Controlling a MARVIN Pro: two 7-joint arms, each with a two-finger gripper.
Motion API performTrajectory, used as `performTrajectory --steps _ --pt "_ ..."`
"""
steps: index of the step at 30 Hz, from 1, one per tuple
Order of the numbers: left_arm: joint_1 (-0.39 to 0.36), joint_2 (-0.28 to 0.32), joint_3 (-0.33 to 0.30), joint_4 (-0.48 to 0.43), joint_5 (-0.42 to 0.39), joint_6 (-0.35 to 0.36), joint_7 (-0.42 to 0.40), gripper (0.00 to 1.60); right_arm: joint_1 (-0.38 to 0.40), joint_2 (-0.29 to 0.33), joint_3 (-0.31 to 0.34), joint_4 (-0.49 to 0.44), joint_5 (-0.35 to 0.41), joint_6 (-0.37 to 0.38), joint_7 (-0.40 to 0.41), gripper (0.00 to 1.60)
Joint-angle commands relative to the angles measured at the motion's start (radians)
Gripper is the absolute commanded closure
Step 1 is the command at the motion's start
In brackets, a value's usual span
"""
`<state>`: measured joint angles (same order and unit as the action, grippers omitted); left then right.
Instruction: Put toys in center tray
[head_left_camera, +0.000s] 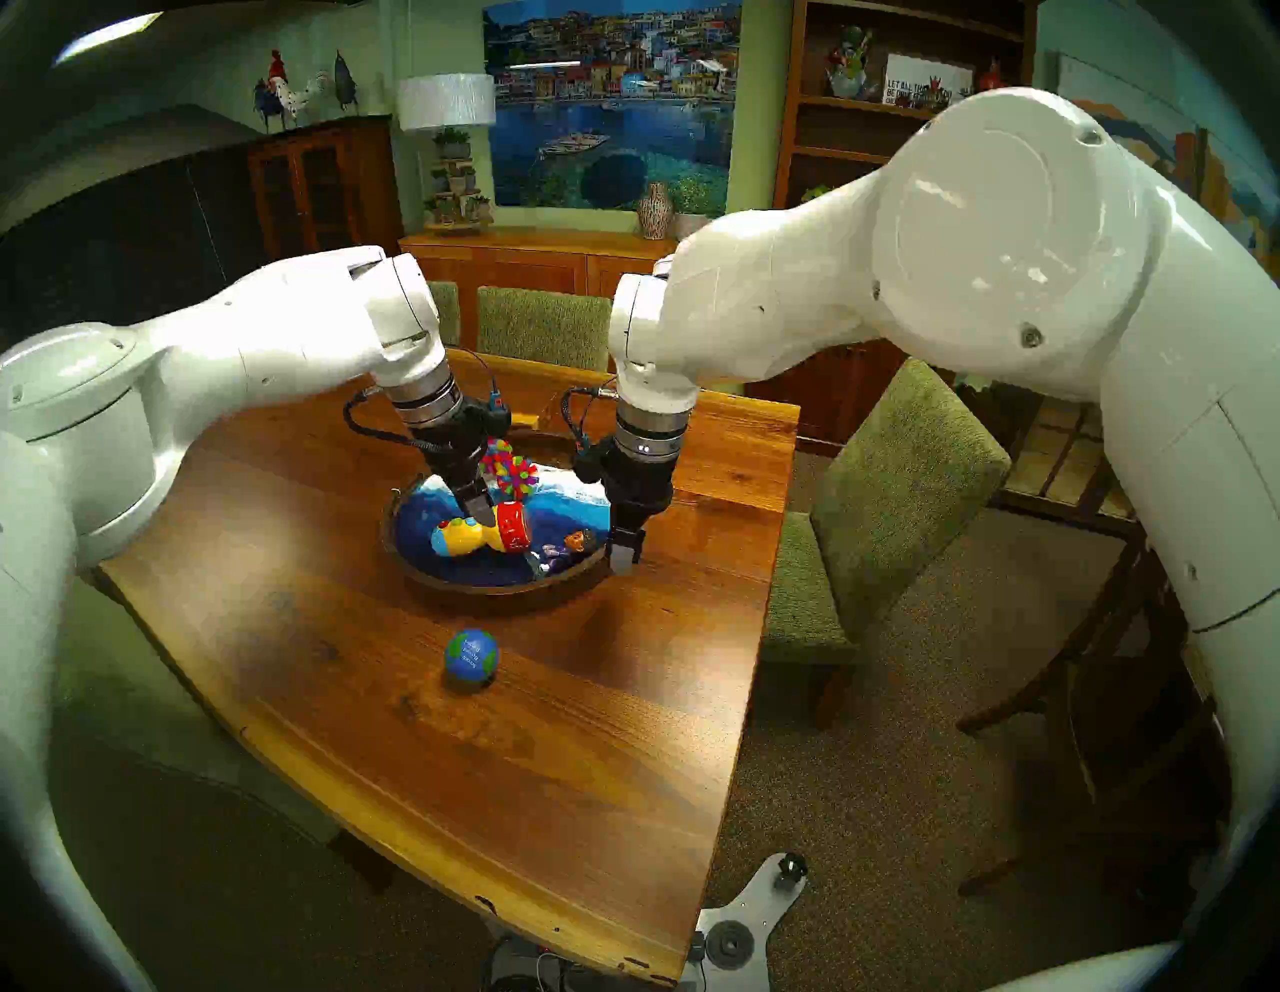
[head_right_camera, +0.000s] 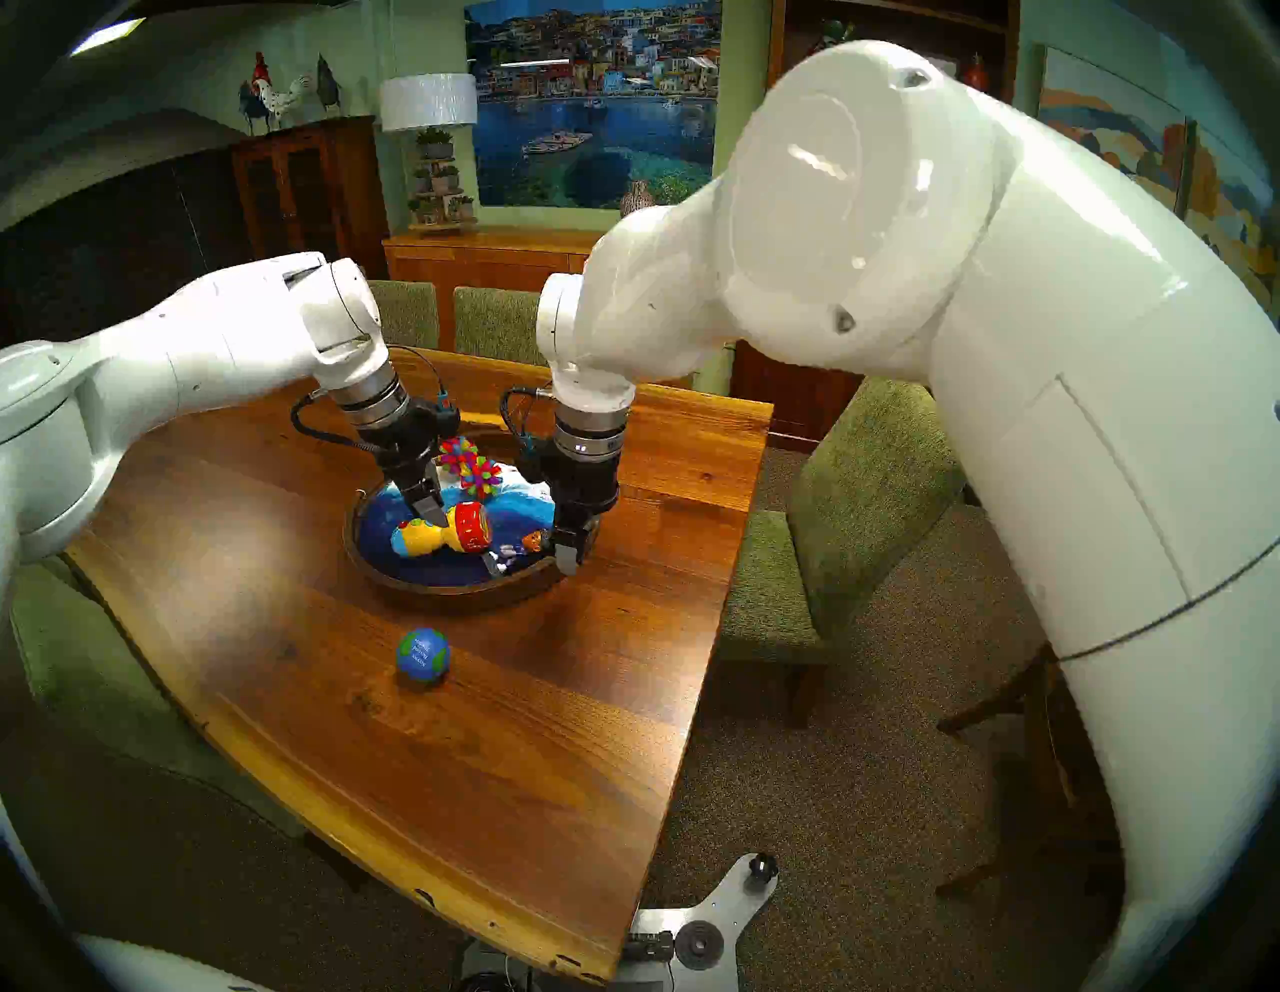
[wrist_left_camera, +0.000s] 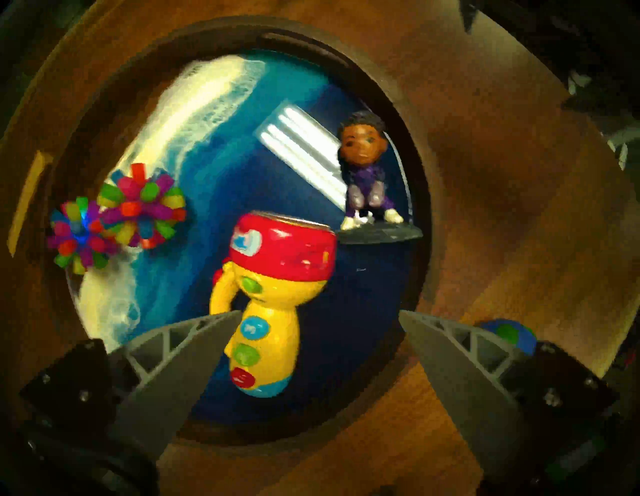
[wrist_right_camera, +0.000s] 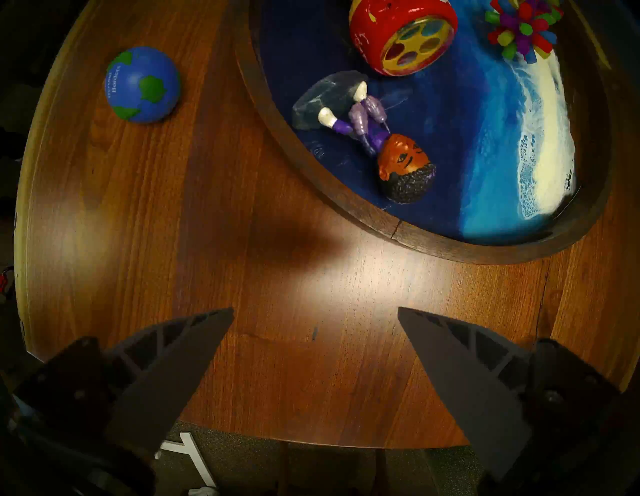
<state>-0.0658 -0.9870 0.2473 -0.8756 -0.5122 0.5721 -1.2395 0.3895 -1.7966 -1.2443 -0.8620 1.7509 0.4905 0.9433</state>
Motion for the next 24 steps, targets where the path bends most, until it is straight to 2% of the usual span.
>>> performTrajectory --steps 1,8,24 --pt "-0.103 0.109 -0.001 -0.117 0.011 -0.01 -0.07 0.0 0.033 0.008 0.0 0.018 -0.001 0.001 -0.001 0.0" --pt "-0.14 0.192 -0.004 -0.25 0.026 -0.017 -0.085 0.0 0.031 0.008 0.0 0.018 -0.001 0.0 -0.002 0.0" --pt "-0.138 0.352 0.039 -0.557 0.053 -0.035 -0.11 0.0 0.029 0.008 -0.001 0.018 -0.001 0.0 -0.002 0.0"
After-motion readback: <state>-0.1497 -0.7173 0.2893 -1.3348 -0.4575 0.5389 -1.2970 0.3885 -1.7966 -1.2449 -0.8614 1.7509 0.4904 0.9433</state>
